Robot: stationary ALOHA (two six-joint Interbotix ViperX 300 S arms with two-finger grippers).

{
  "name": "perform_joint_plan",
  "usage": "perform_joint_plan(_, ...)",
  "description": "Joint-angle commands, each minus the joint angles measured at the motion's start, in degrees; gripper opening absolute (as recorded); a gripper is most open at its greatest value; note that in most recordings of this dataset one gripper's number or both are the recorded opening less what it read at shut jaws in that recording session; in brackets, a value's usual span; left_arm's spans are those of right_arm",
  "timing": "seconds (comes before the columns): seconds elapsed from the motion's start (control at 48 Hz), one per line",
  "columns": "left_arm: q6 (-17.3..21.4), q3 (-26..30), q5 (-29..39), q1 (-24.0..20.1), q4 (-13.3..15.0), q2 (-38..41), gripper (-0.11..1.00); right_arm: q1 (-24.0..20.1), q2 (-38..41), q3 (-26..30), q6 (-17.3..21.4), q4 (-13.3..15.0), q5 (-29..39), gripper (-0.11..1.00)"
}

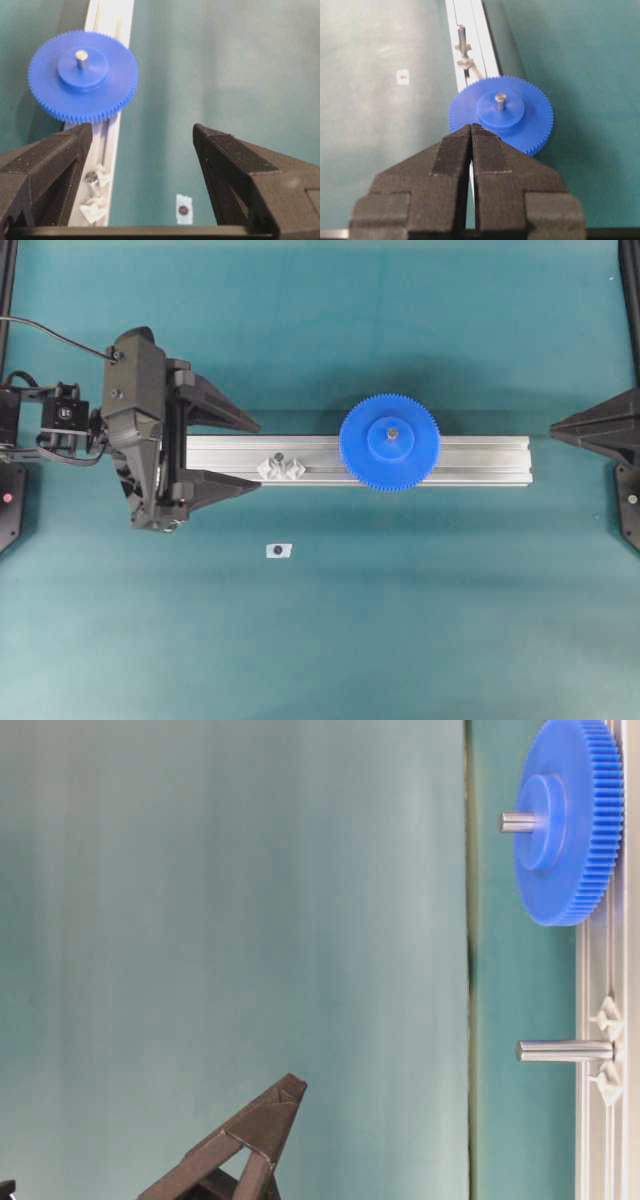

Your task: Find the location of the shaft and insert the large gear.

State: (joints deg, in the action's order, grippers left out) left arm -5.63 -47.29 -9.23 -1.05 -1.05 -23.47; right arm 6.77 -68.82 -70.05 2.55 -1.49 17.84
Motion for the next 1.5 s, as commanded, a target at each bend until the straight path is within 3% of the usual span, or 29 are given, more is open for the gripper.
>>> perform_joint_plan(0.0, -0.1, 0.6, -0.4, 0.3, -0.1, -1.0, 0.82, 0.1, 0.4, 0.5, 0.6, 0.0, -0.3, 0.04)
perform_joint_plan(0.292, -0.1, 0.3, -0.4, 0.3, -0.2, -1.4, 0.82, 0.1, 0.4, 0.3, 2.5, 0.0, -0.3, 0.04)
perform_joint_plan(1.479, -0.1, 0.7, 1.1, -1.7, -0.2, -1.0, 0.82, 0.1, 0.4, 0.3, 2.5, 0.1, -0.4, 0.04)
